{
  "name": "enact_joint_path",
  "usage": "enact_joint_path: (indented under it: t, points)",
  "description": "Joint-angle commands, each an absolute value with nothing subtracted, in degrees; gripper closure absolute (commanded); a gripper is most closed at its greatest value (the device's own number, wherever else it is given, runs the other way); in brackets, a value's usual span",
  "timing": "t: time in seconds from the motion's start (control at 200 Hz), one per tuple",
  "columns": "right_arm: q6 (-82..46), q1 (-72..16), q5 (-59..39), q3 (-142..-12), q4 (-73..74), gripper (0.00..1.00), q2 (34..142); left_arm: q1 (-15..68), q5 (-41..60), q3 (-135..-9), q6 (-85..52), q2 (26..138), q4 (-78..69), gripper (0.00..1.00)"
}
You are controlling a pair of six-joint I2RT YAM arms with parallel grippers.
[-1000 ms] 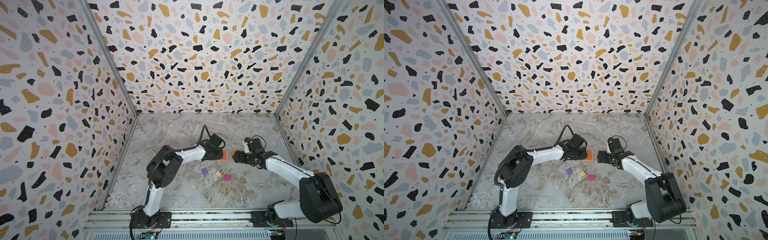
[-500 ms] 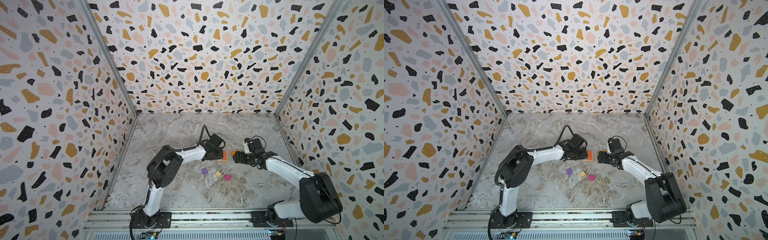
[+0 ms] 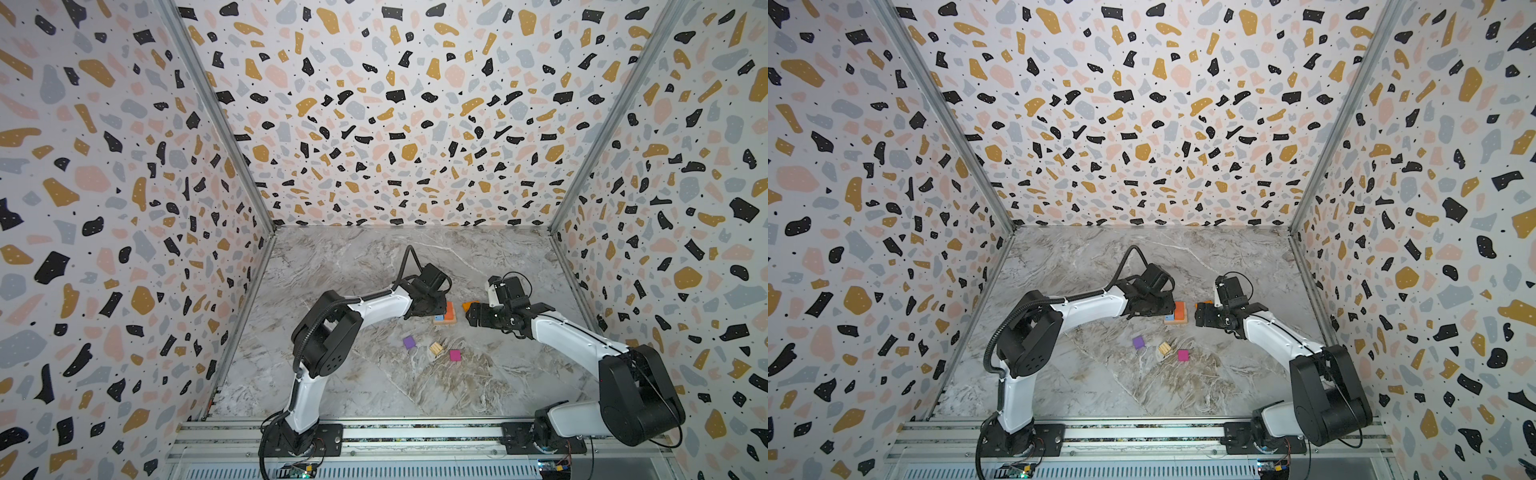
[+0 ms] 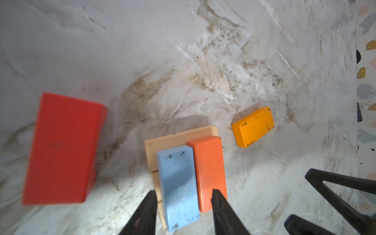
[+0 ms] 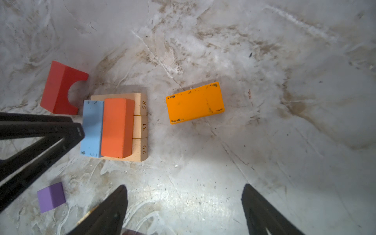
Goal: Build the wood block tower
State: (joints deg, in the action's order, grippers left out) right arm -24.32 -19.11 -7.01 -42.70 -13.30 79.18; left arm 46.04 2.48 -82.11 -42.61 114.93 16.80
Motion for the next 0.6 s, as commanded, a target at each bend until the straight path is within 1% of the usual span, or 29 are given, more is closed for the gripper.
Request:
enact_joint_path:
  t: [0.0, 0.19, 0.225, 0.275, 0.38, 0.596]
  points:
    - [-23.8, -18.9, -6.8, -43.6, -14.1, 0.09, 79.3, 46.2, -0.8, -83.2, -38.8, 110.8, 19.7, 0.50]
    - [-23.6, -18.8, -6.5, -44.9, -14.5, 0.06, 80.8, 45.5, -1.8, -80.7, -35.7, 108.1, 22.0, 0.37]
    - [-23.5, -18.8, -6.5, -45.1, -14.7, 0.05, 81.0, 45.4, -2.0, -79.8, -35.7, 107.7, 22.2, 0.32]
    - [-23.6, -18.8, -6.2, -45.3, -14.8, 0.01, 81.4, 45.3, -1.8, -78.4, -35.6, 107.1, 22.2, 0.26]
    - [-23.6, -18.9, -6.1, -45.9, -15.0, 0.00, 82.2, 45.2, -2.1, -75.6, -35.5, 106.2, 21.9, 0.13]
    - [-23.4, -18.8, -5.6, -47.5, -15.9, 0.00, 84.6, 45.2, -2.4, -72.2, -35.0, 105.6, 22.0, 0.08]
